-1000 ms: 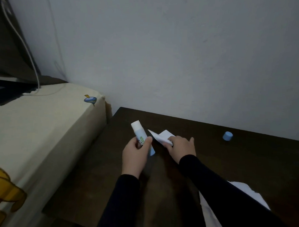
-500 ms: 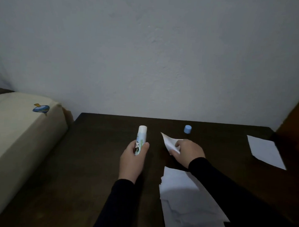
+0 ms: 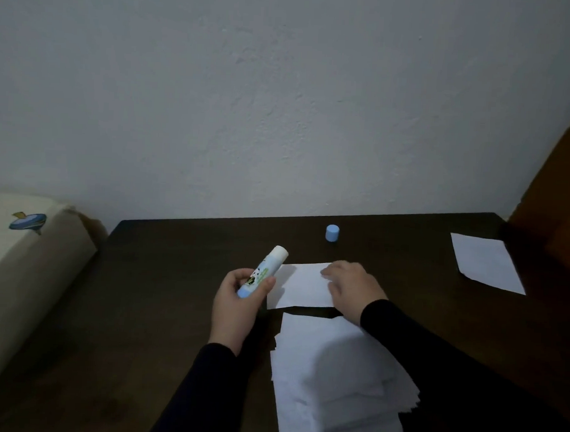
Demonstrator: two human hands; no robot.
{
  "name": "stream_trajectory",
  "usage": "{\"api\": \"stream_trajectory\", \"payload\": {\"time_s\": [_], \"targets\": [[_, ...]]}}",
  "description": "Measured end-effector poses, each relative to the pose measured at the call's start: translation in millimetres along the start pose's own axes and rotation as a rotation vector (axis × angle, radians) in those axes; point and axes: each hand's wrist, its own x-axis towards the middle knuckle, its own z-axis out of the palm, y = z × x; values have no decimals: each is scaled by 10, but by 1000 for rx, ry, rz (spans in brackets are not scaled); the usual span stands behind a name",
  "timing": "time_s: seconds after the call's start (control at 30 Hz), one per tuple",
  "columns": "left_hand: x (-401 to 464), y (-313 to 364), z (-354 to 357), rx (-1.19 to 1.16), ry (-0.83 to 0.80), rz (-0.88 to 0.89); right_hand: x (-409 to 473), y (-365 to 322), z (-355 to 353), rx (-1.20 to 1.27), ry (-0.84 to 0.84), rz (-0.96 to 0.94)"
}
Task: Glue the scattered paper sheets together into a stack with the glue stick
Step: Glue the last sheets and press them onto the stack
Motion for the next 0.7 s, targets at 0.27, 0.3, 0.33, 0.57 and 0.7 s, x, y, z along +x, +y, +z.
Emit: {"api": "stream_trajectory", "payload": {"time_s": [0.27, 0.3, 0.33, 0.57, 0.7], "targets": [[70, 52, 491, -320, -61, -84, -222, 442, 51, 76, -96, -90], [54, 53, 541, -270, -67, -49, -216, 441, 46, 89, -83, -93], [38, 48, 582, -225, -78, -16, -213, 433, 42, 93, -77, -97], [-28, 117, 785, 107, -190, 190, -221, 476, 94, 62, -28, -153], [-148, 108, 893, 296, -231, 334, -210, 487, 167, 32, -68, -134]]}}
